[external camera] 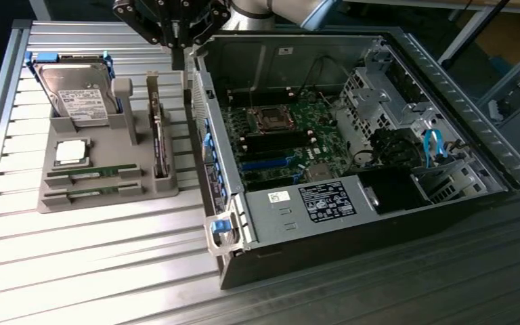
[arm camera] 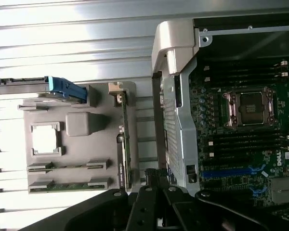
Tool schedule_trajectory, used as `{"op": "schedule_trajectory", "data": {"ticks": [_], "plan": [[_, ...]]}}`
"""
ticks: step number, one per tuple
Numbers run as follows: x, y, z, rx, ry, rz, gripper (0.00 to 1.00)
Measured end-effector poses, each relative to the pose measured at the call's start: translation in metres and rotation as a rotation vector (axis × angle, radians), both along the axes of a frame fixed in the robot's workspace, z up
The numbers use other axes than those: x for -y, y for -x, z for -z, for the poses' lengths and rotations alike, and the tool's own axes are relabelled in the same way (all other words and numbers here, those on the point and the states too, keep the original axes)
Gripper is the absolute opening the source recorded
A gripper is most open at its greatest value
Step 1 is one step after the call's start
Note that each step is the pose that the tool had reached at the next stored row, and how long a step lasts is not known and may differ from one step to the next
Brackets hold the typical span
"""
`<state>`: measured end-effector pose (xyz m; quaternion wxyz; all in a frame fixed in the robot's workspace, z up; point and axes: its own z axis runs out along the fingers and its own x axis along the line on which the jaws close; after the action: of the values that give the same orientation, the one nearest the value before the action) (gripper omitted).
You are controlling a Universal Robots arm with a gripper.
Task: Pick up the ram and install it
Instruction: 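Reach for the ram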
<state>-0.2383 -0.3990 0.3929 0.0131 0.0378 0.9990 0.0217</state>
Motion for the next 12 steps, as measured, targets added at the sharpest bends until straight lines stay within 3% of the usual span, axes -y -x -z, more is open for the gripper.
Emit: {"op": "schedule_trajectory", "data": {"ticks": [12], "plan": [[0.0000,0.038,0.0003,0.0001,-0.0002,0.000,0.10]]}}
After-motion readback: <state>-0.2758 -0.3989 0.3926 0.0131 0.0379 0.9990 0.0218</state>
